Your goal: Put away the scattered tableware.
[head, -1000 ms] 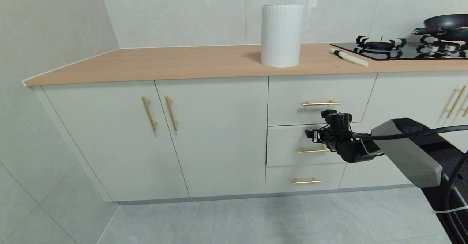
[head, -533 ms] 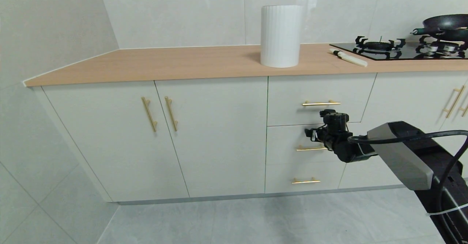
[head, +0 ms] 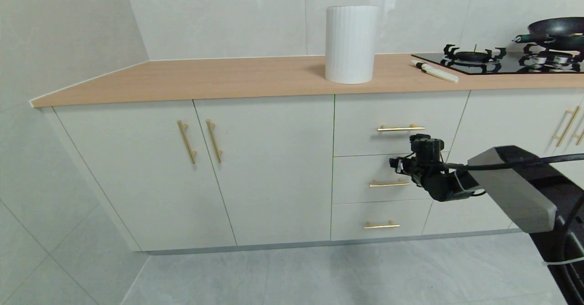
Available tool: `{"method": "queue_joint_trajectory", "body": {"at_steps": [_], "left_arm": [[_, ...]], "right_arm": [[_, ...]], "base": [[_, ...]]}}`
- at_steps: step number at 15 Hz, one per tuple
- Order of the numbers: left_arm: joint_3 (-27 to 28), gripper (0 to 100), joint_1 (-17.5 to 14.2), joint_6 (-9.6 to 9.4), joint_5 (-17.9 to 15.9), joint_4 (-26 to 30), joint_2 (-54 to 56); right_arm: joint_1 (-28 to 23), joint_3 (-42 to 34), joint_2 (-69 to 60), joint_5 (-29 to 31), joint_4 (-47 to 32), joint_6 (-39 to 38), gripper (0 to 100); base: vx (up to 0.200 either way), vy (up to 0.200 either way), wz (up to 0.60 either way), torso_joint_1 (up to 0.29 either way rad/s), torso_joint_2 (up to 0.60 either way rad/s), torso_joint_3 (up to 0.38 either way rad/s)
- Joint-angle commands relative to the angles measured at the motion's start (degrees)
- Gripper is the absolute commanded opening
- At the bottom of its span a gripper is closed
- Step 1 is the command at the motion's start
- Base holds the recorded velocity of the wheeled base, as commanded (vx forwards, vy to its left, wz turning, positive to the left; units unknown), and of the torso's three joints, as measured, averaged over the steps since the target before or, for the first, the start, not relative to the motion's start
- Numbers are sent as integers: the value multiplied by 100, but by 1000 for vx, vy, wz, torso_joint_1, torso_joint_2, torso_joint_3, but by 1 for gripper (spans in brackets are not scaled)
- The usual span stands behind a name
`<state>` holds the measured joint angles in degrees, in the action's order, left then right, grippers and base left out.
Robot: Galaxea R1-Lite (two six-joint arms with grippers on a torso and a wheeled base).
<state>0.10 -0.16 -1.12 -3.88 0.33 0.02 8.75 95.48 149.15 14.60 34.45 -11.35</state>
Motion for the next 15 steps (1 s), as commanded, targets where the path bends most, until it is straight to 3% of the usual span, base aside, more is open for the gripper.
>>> {"method": "queue_joint_trajectory", "body": {"at_steps": [1, 2, 3, 5, 8, 11, 13, 15], "left_arm": [[-1, 100, -2, -2, 1, 2, -2], [-1, 100, -2, -2, 1, 2, -2], [-1, 100, -2, -2, 1, 2, -2], [-1, 100, -2, -2, 1, 2, -2], [-1, 100, -2, -2, 1, 2, -2], [-1, 100, -2, -2, 1, 2, -2], [-1, 100, -2, -2, 1, 2, -2], [-1, 100, -2, -2, 1, 2, -2]], "right_arm": [[12, -1734, -1600, -107, 123, -25, 100], [12, -2051, -1819, -107, 238, -25, 100], [12, -3114, -2584, -116, 739, -8, 100], [4, -4371, -3859, -89, 1600, 151, 100], [12, -5364, -6082, -89, 1617, 414, 100], [21, -6340, -8077, -72, 1213, 836, 100], [12, -6937, -9870, -54, 97, 1196, 100], [12, -7025, -11110, -10, -1019, 1645, 100]], "base": [[0, 0, 0, 0, 0, 0], [0, 0, 0, 0, 0, 0], [0, 0, 0, 0, 0, 0], [0, 0, 0, 0, 0, 0], [0, 0, 0, 0, 0, 0], [0, 0, 0, 0, 0, 0], [0, 0, 0, 0, 0, 0], [0, 0, 0, 0, 0, 0]]}}
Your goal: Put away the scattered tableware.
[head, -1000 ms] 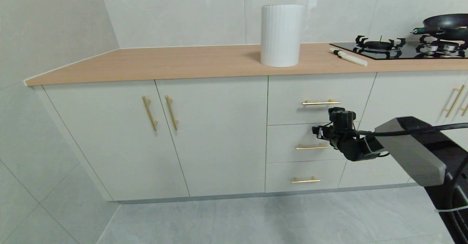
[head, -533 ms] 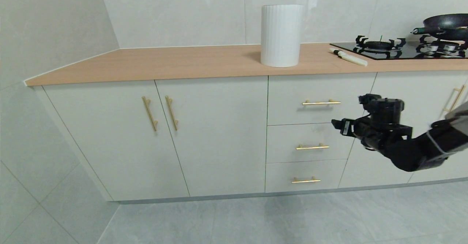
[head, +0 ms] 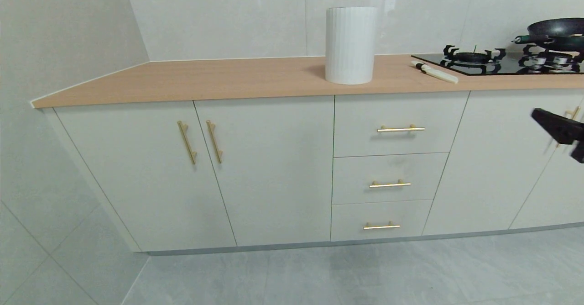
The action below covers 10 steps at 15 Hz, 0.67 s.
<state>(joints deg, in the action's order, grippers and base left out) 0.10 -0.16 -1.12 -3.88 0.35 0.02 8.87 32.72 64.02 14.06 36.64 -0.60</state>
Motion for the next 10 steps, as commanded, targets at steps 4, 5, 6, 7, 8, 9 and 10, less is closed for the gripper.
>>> {"method": "queue_joint_trajectory", "body": {"at_steps": [4, 5, 6, 7, 8, 9, 10], "left_arm": [[-1, 100, -2, -2, 1, 0, -2], [-1, 100, -2, -2, 1, 0, -2], [-1, 100, -2, -2, 1, 0, -2], [-1, 100, -2, -2, 1, 0, -2], [-1, 100, -2, -2, 1, 0, -2], [-1, 100, -2, -2, 1, 0, -2], [-1, 100, -2, -2, 1, 0, -2]], "right_arm": [[-17, -284, -5014, 677, -4350, 1158, 100], [-26, -301, -5216, 932, -4517, 1158, 100], [-149, -407, -5427, 1249, -4649, 1158, 100], [-263, -574, -5682, 1275, -4728, 1158, 100], [-422, -785, -5849, 1266, -4754, 1158, 100], [-457, -820, -5866, 1266, -4746, 1150, 100], [-703, -1207, -6042, 1161, -4710, 1097, 100]], "base": [[0, 0, 0, 0, 0, 0], [0, 0, 0, 0, 0, 0], [0, 0, 0, 0, 0, 0], [0, 0, 0, 0, 0, 0], [0, 0, 0, 0, 0, 0], [0, 0, 0, 0, 0, 0], [0, 0, 0, 0, 0, 0]]}}
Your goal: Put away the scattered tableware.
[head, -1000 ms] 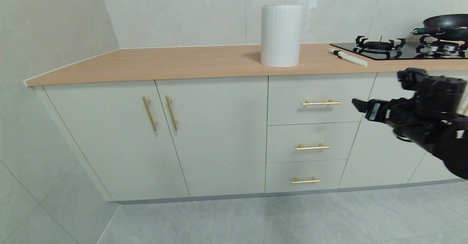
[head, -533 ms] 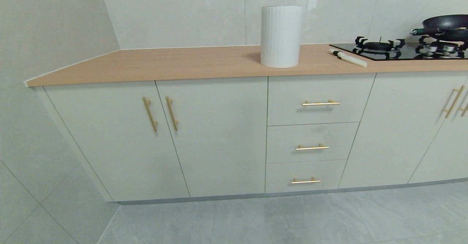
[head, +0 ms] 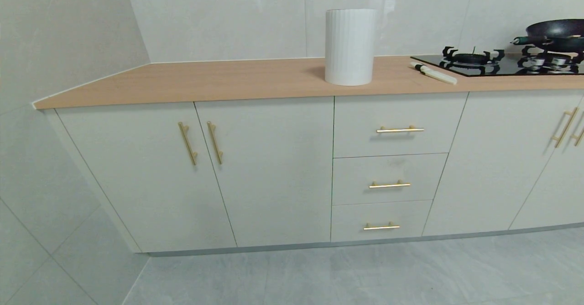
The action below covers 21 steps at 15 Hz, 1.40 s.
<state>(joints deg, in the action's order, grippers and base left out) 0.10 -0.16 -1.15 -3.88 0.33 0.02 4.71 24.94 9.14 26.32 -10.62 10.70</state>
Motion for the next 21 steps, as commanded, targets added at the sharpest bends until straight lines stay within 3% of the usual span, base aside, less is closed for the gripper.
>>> {"method": "queue_joint_trajectory", "body": {"at_steps": [1, 3, 5, 7, 9, 11, 21], "left_arm": [[-1, 100, -2, 0, 1, 2, -2], [-1, 100, -2, 0, 1, 2, -2], [-1, 100, -2, 0, 1, 2, -2], [-1, 100, -2, 0, 1, 2, -2], [-1, 100, -2, 0, 1, 2, -2], [-1, 100, -2, 0, 1, 2, -2], [-1, 100, -2, -8, 1, 2, -2]], "right_arm": [[-321, -684, -598, -127, 95, -147, 100], [-462, -1193, -914, -259, 209, -279, 100], [-462, -1773, -914, -505, 912, -657, 100], [-462, -2494, -914, -1850, 1440, -772, 100], [-462, -2485, -906, -2254, 1035, -1290, 100], [-462, -2477, -914, -2579, 1018, -1202, 100], [-462, -2485, -914, -2667, 1018, -1114, 100]], "base": [[0, 0, 0, 0, 0, 0], [0, 0, 0, 0, 0, 0], [0, 0, 0, 0, 0, 0], [0, 0, 0, 0, 0, 0], [0, 0, 0, 0, 0, 0], [0, 0, 0, 0, 0, 0], [0, 0, 0, 0, 0, 0]]}}
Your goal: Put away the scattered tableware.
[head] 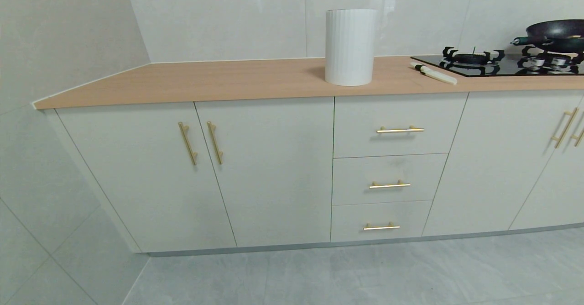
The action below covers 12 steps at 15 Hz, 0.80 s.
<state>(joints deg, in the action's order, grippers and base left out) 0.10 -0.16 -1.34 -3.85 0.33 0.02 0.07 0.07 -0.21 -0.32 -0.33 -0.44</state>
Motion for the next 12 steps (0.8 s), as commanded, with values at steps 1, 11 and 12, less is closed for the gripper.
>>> {"method": "queue_joint_trajectory", "body": {"at_steps": [1, 11, 12], "left_arm": [[-1, 100, -2, 2, -1, 2, -2], [-1, 100, -2, 11, -1, 2, -2], [-1, 100, -2, 11, -1, 2, -2]], "right_arm": [[1, 1, 21, -3, -11, 0, 100], [1, 1, 21, -21, -11, 9, 100], [1, 1, 21, -21, -11, 9, 100]], "base": [[0, 0, 0, 0, 0, 0], [140, 0, 0, 1, 0, 3], [200, 0, 0, 2, 7, 2]]}}
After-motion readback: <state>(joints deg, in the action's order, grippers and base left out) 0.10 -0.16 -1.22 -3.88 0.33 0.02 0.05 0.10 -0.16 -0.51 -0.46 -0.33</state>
